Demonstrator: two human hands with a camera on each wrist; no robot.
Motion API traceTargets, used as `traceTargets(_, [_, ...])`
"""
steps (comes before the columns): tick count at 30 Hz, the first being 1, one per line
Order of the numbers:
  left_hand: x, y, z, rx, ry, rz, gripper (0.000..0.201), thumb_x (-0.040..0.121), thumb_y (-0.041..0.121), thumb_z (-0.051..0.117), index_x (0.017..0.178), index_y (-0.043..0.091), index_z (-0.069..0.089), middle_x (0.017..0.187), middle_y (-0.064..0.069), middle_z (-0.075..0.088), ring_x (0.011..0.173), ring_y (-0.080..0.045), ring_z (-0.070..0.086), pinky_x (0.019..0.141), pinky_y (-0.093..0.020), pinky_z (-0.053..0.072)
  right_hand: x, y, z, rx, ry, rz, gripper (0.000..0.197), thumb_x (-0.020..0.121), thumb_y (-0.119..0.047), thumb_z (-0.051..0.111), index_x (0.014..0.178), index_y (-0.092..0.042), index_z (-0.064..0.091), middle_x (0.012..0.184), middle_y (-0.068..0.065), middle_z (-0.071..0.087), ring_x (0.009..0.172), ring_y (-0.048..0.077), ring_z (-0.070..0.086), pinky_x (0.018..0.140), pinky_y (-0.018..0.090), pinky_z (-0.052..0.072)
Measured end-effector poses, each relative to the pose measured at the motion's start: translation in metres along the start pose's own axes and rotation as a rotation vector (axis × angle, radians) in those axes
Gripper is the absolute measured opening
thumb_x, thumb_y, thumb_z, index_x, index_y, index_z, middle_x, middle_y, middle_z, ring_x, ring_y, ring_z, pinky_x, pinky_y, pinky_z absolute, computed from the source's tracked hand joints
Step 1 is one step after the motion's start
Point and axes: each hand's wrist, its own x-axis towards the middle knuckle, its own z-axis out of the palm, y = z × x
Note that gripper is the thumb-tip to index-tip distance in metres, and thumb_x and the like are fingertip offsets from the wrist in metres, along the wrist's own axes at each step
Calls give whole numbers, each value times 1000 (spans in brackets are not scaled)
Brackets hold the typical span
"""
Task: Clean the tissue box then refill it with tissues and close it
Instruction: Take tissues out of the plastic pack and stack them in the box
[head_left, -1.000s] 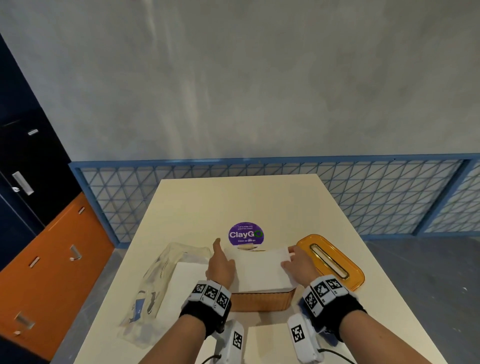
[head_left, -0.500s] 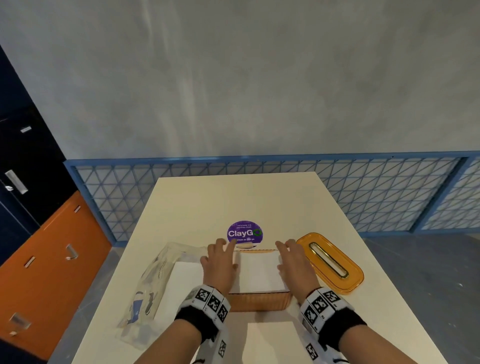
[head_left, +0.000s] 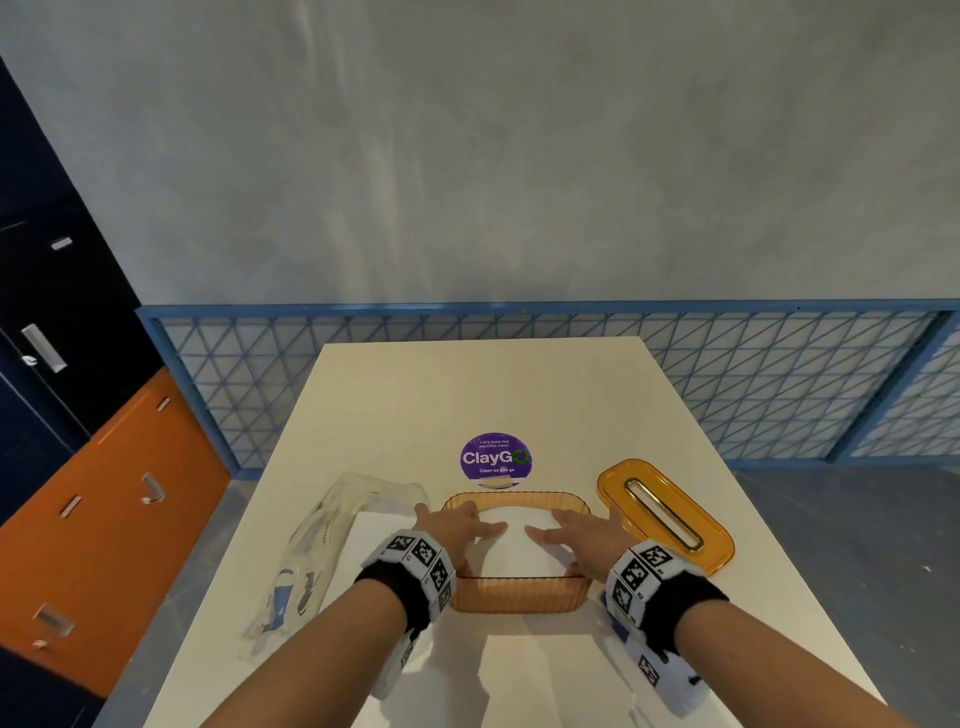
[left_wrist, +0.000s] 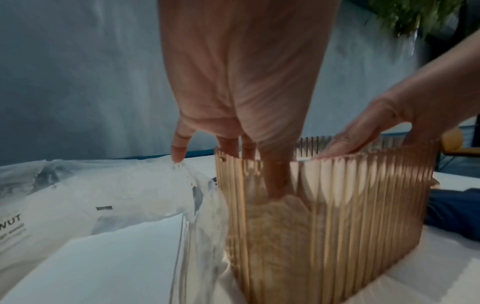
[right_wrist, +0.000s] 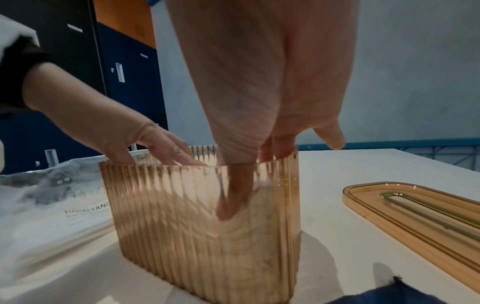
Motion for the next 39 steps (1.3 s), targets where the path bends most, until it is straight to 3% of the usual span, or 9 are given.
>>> traceTargets(6, [-2, 10, 4, 160, 144, -23, 71, 92, 18, 56, 145, 43, 15, 142, -6, 36, 135, -30, 26, 106, -55, 23, -2, -4, -3, -77, -2, -21, 69, 96, -23, 50, 148, -41, 8, 158, 6, 15, 146, 27, 17, 115, 58, 4])
traceTargets(11, [-18, 4, 10, 127, 281, -16, 56, 94, 22, 52, 141, 42, 29, 141, -2, 39, 129, -30, 27, 102, -49, 27, -3, 0, 1, -93, 90, -10, 66, 94, -24, 53, 146, -41, 18, 149, 6, 32, 139, 26, 32, 114, 59, 6])
traceTargets(15, [-32, -17, 21, -211, 468, -87, 41, 91, 36, 53, 132, 41, 48, 144, 9, 36, 131, -23, 28, 101, -41, 27, -4, 10, -1, 61, 258, -3, 50, 90, -29, 59, 137, -38, 44, 138, -3, 47, 130, 18, 42, 110, 48, 24])
traceTargets(18, [-34, -46, 39, -441, 589, -306, 35, 95, 31, 49, 130, 30, 53, 137, 2, 46, 126, -22, 38, 98, -37, 36, -6, 22, 3, 279, 470, 52, 41, 95, -32, 51, 135, -33, 47, 132, -1, 53, 123, 18, 47, 102, 33, 38])
traceTargets(22, [-25, -68, 63, -603, 390, -562, 40, 98, 23, 46, 135, 10, 43, 139, -15, 39, 125, -30, 46, 102, -34, 39, -3, 29, 15, 634, 355, 172, 50, 99, -25, 43, 147, -26, 27, 143, 11, 46, 129, 25, 46, 106, 34, 39])
traceTargets(25, [-18, -59, 74, -571, 275, -624, 49, 95, 30, 48, 136, 7, 36, 143, -15, 33, 129, -27, 44, 104, -33, 38, 2, 28, 22, 727, 294, 201, 51, 101, -21, 37, 149, -24, 21, 119, 10, 59, 98, 21, 57, 83, 29, 50])
traceTargets(28, [-10, -45, 81, -439, 204, -676, 55, 92, 41, 51, 134, 10, 35, 141, -11, 33, 130, -25, 40, 104, -31, 37, 4, 26, 25, 731, 289, 217, 50, 102, -20, 34, 149, -27, 21, 95, 3, 53, 79, 12, 50, 66, 18, 40])
traceTargets(34, [4, -35, 93, -439, 194, -706, 45, 88, 32, 57, 125, 12, 42, 131, -9, 36, 127, -26, 35, 100, -35, 46, 5, 26, 23, 749, 288, 228, 51, 101, -19, 36, 149, -29, 22, 115, 10, 61, 99, 23, 61, 90, 32, 52])
traceTargets(39, [10, -34, 92, -471, 135, -736, 44, 90, 29, 54, 129, 12, 41, 134, -10, 35, 130, -30, 33, 103, -42, 44, 9, 27, 25, 795, 274, 241, 52, 101, -16, 38, 148, -30, 22, 115, 14, 61, 101, 28, 62, 91, 41, 53])
